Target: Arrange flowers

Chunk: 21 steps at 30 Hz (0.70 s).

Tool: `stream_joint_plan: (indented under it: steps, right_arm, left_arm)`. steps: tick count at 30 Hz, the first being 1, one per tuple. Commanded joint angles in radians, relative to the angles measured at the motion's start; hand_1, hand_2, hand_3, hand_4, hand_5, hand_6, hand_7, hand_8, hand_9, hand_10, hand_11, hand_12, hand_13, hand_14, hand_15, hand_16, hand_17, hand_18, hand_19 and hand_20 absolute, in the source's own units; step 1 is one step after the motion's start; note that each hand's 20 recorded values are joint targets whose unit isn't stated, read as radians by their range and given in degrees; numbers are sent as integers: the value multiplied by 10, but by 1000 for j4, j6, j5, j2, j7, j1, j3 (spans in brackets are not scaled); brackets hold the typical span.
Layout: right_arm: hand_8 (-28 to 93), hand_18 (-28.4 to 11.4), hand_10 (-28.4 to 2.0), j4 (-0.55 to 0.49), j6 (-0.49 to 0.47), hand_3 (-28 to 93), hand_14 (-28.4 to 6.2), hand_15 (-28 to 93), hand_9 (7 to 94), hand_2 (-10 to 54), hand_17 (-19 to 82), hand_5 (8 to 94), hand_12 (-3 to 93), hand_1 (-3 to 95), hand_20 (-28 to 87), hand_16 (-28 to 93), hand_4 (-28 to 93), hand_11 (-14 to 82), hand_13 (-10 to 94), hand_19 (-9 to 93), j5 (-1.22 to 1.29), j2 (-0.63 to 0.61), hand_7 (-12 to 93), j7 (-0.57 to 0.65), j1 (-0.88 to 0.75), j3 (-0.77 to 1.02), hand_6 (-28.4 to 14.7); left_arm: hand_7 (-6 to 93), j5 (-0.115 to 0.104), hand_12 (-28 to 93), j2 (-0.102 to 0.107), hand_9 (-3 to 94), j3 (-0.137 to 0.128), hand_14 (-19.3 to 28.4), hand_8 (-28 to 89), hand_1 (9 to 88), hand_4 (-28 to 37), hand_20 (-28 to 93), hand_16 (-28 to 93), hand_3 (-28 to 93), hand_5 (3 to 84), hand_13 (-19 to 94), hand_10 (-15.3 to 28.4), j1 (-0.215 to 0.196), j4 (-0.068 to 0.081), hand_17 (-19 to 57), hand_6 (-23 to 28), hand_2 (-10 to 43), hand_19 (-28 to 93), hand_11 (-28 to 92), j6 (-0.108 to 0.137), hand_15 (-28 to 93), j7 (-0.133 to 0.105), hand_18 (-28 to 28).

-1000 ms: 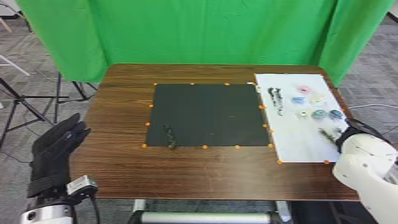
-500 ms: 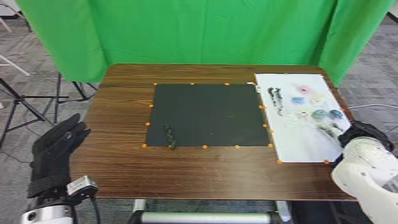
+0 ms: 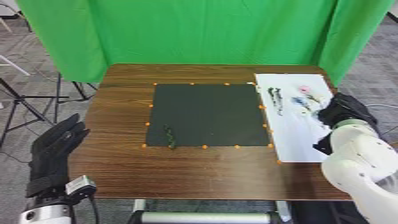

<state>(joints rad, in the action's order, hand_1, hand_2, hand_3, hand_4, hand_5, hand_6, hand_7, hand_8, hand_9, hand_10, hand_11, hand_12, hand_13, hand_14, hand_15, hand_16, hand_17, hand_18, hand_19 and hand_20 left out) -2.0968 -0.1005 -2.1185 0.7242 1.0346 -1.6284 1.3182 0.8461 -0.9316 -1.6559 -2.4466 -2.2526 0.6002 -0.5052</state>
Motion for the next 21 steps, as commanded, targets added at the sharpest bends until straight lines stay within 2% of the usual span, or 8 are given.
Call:
stream_joint_plan:
  steps: [1,2,3,9,11,17,18,21]
  right_arm:
    - [204,-201,-131,-6,-48,751,-50,766,862,-30,636,846,274,509,338,235,-257,538,885,932,-11,137,231,-60,212,-198,-57]
    - [205,-201,-131,4,-51,751,-50,765,862,-30,636,847,274,509,339,236,-257,538,885,932,-16,154,231,-66,242,-229,-56]
    - [205,-202,-130,12,-55,751,-50,765,862,-31,636,847,275,509,340,237,-256,538,885,932,-19,174,230,-70,262,-254,-57]
    - [207,-204,-129,85,-98,753,-50,762,863,-32,636,849,277,507,343,238,-255,538,887,932,-47,281,231,-91,366,-393,-56]
    - [208,-204,-129,113,-122,755,-50,762,863,-32,636,849,277,506,344,238,-255,538,888,932,-65,315,231,-99,381,-425,-55]
    - [208,-205,-127,170,-164,757,-49,760,864,-33,636,850,278,505,345,238,-254,539,891,932,-103,402,231,-102,394,-488,-54]
    - [208,-205,-127,178,-167,758,-49,759,864,-33,636,850,278,504,345,238,-254,540,891,932,-108,415,232,-104,397,-498,-55]
    - [208,-207,-127,196,-191,758,-49,759,863,-33,636,850,279,504,346,239,-254,541,891,932,-113,449,232,-99,395,-513,-54]
  left_arm:
    - [151,18,59,-12,340,-7,258,-109,255,-208,30,-171,826,416,215,197,-13,-11,-94,111,55,587,360,-13,615,27,210]
    - [151,18,59,-12,340,-6,258,-108,255,-208,30,-171,827,416,215,197,-10,-9,-94,110,54,587,359,-14,616,24,211]
    - [151,27,59,-16,340,-8,258,-108,255,-208,29,-171,826,416,215,197,-6,-10,-94,110,54,587,359,-20,615,38,210]
    - [152,37,59,-20,339,-2,258,-108,256,-208,29,-171,826,416,215,197,5,-8,-94,111,54,586,359,-26,616,53,210]
    - [152,34,59,-19,339,-2,258,-109,257,-207,29,-171,826,416,215,197,5,-9,-94,111,55,586,359,-27,616,51,210]
    - [151,51,59,-29,339,-7,257,-109,256,-206,29,-171,826,416,215,197,16,-8,-94,110,55,586,359,-43,615,77,210]
    - [151,48,59,-26,339,-5,257,-109,256,-206,29,-171,827,416,215,197,13,-8,-94,110,54,586,359,-40,615,71,210]
    - [152,58,59,-33,339,-4,257,-109,255,-205,29,-170,827,416,215,197,30,-5,-94,111,54,587,359,-53,615,92,210]
